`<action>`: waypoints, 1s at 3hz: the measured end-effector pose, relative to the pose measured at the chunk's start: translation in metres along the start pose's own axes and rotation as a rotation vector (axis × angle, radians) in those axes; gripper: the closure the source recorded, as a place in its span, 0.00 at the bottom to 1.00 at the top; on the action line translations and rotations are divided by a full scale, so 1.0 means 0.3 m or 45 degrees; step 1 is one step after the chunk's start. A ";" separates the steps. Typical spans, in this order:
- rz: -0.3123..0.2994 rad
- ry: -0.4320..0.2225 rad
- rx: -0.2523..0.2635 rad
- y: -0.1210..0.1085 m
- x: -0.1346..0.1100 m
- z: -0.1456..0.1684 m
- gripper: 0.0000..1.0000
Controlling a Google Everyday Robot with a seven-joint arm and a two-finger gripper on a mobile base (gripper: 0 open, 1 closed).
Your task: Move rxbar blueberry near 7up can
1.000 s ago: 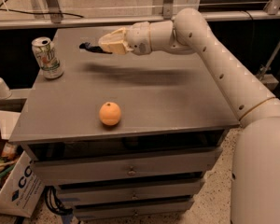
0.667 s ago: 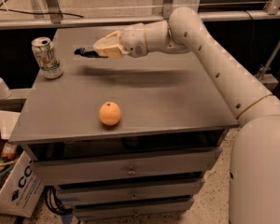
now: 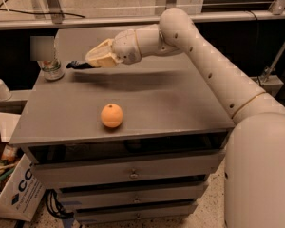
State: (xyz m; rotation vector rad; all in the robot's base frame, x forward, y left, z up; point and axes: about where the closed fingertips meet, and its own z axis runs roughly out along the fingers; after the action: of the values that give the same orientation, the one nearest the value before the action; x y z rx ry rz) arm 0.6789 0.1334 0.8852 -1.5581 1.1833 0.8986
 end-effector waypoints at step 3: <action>-0.042 0.056 -0.087 0.029 0.028 0.106 0.82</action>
Offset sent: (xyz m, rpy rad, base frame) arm -0.0063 0.0248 -0.0215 -0.0703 -0.0230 0.0697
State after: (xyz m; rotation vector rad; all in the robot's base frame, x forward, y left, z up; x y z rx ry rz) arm 0.6724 0.1609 0.8663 -1.6553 1.1657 0.8953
